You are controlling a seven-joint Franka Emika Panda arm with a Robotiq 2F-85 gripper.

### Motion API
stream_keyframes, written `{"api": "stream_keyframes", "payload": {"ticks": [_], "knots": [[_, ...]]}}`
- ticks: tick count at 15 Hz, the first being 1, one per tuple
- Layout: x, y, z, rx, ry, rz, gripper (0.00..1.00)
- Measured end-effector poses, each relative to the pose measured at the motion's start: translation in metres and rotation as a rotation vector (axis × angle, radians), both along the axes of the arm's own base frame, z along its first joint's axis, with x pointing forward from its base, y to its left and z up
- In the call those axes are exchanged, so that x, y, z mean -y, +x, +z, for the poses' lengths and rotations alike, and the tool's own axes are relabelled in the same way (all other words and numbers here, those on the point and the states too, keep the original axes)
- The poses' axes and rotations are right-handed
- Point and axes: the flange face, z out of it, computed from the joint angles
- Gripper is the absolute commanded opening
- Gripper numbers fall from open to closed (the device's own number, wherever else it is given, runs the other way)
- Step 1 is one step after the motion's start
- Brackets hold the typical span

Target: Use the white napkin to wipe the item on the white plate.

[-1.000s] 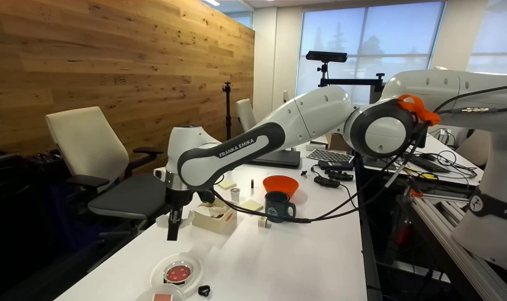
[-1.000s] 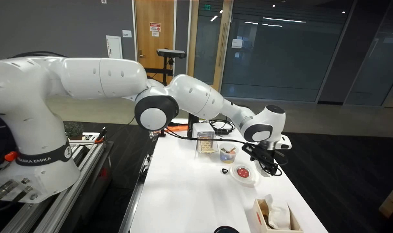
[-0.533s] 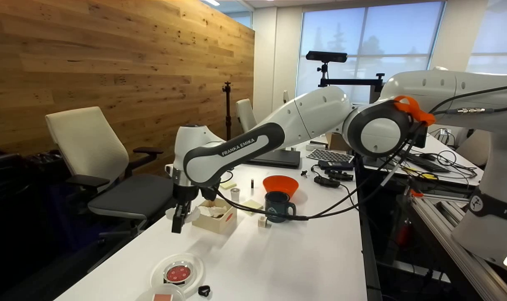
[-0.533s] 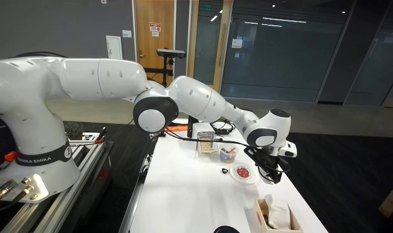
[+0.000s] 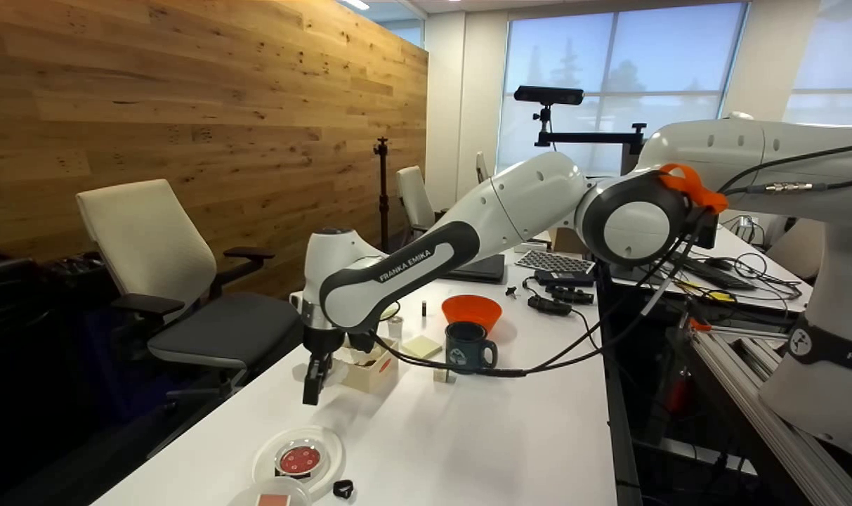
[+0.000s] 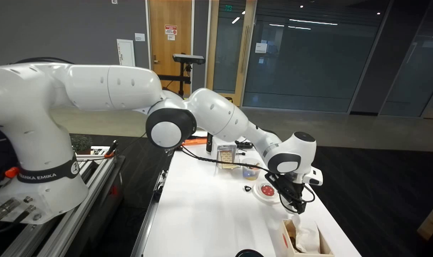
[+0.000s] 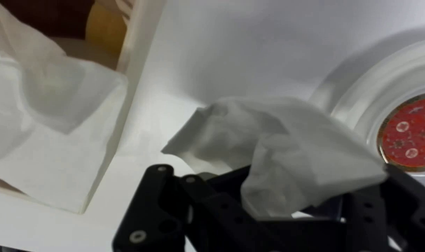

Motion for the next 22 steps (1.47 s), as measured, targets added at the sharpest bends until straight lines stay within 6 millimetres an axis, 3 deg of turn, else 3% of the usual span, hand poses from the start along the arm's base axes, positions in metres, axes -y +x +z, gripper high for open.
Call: {"api": "stream_keyframes", "payload": {"ticks": [3,4,5,9,11,16,19,22], "knots": [[0.008,-0.009,-0.021,-0.027,-0.001,-0.010,0.01],[0.010,-0.013,-0.028,-0.039,-0.001,-0.012,0.26],[0.010,-0.015,-0.033,-0.050,-0.001,-0.012,0.26],[0.010,-0.015,-0.033,-0.048,0.000,-0.012,0.52],[0.011,-0.006,-0.014,-0.011,-0.012,-0.003,0.66],[0.001,0.021,0.065,0.095,-0.137,0.161,0.99],[-0.004,0.029,0.100,0.135,-0.161,0.167,1.00],[-0.002,0.029,0.099,0.123,-0.142,0.088,1.00]]}}
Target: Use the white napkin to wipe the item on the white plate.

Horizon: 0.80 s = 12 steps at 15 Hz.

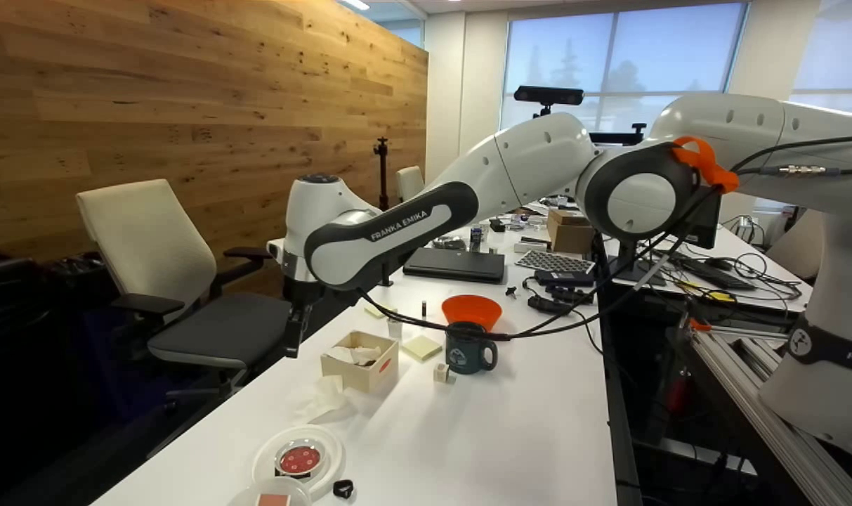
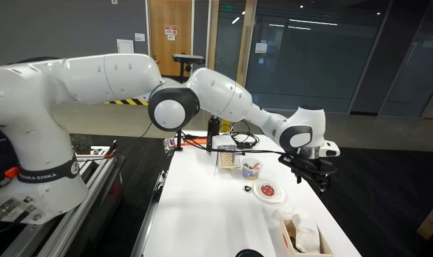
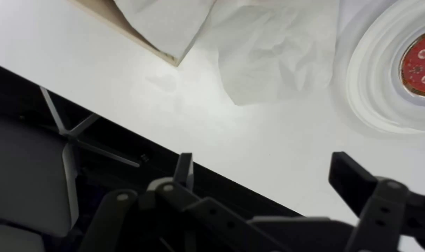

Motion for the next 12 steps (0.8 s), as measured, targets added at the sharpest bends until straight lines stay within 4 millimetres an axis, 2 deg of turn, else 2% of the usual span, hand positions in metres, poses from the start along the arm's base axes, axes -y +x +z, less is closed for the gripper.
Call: {"api": "stream_keyframes", "payload": {"ticks": [6,8,12], "knots": [[0.008,-0.024,-0.036,-0.225,0.040,-0.042,1.00],[0.021,-0.028,-0.031,-0.270,0.046,-0.047,1.00],[0.044,-0.032,0.000,-0.286,0.049,-0.077,1.00]]}}
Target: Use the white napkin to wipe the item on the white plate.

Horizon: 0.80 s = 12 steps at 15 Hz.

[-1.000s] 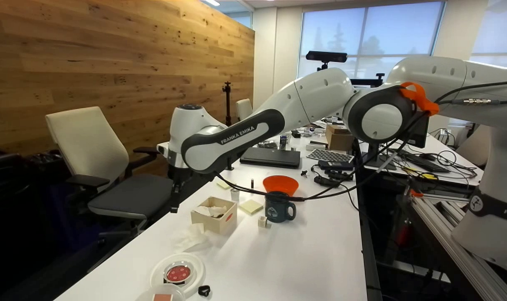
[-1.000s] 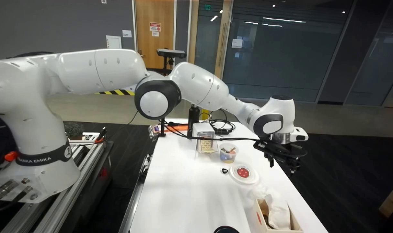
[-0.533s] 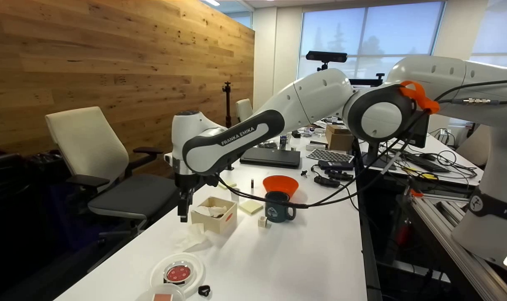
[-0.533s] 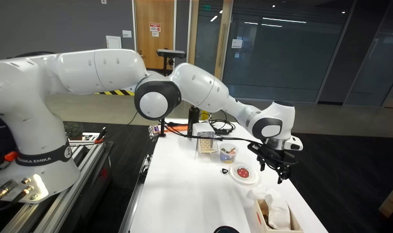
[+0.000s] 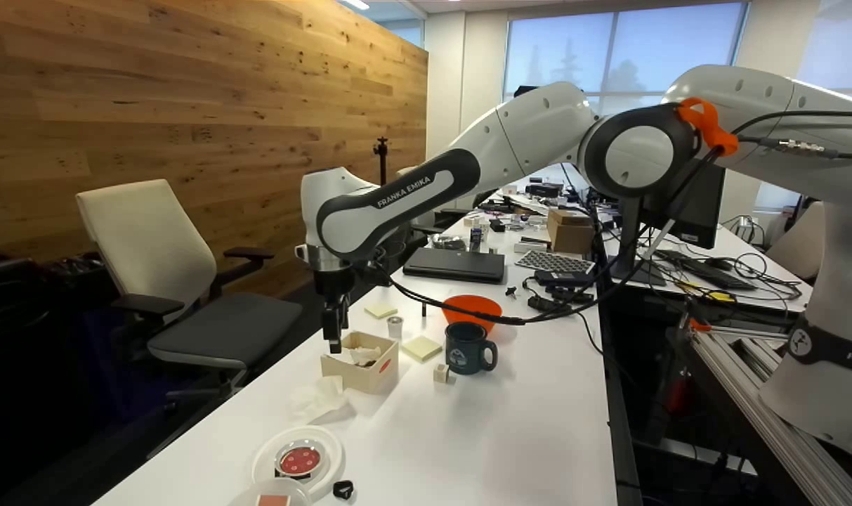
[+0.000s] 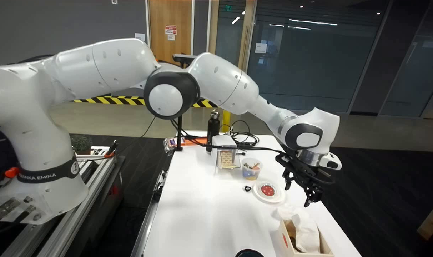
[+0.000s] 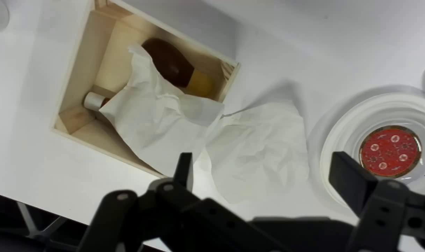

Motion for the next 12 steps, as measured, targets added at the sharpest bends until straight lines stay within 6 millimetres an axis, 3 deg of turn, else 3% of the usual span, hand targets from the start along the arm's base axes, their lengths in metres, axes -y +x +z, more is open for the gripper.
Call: {"api": "stream_keyframes", "payload": {"ticks": [4,12], "knots": [[-0.011,-0.003,0.027,0.063,0.001,-0.021,1.00],[-0.037,-0.021,0.054,0.300,-0.051,-0.230,1.00]]}}
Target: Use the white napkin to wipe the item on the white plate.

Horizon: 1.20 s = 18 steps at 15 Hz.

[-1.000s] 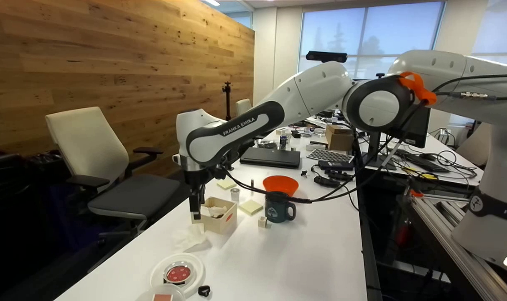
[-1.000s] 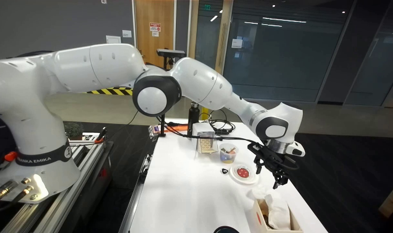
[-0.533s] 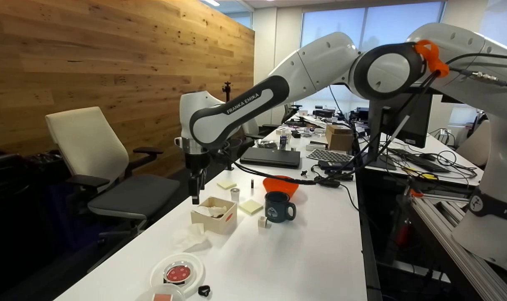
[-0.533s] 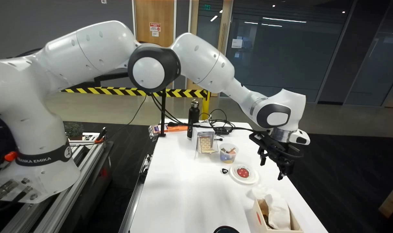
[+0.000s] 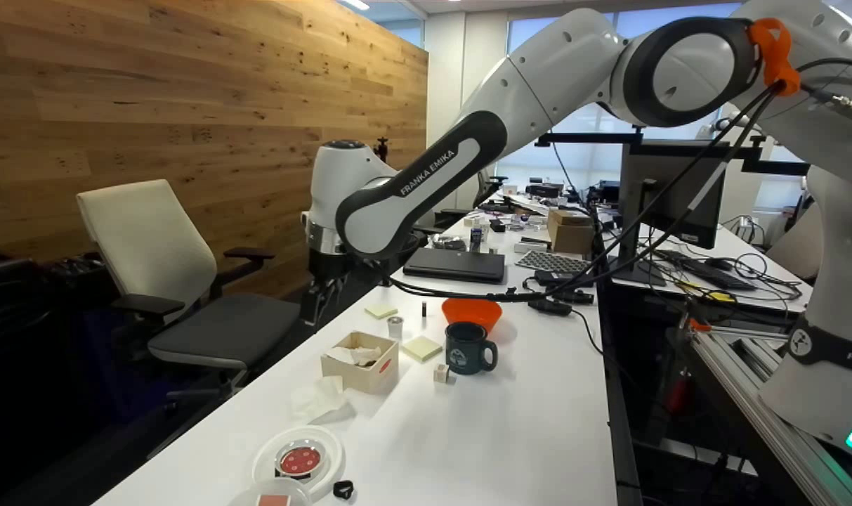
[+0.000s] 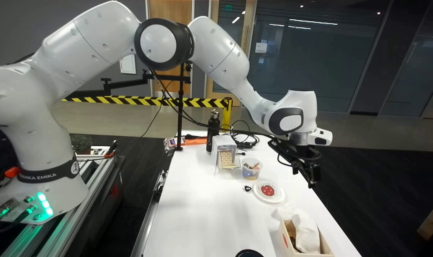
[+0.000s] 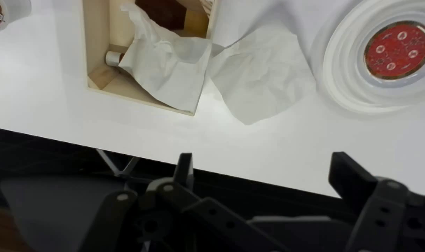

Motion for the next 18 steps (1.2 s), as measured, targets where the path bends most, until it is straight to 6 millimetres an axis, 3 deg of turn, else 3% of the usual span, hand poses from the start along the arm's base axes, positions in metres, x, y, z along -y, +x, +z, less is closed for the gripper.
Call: {"api": "stream_keyframes", "payload": {"ticks": [4,11,18], "knots": [[-0.005,-0.028,0.007,0.000,-0.042,-0.103,1.00],[-0.034,-0.115,-0.014,-0.238,-0.018,0.162,1.00],[-0.026,-0.205,-0.015,-0.268,-0.030,0.252,1.00]]}}
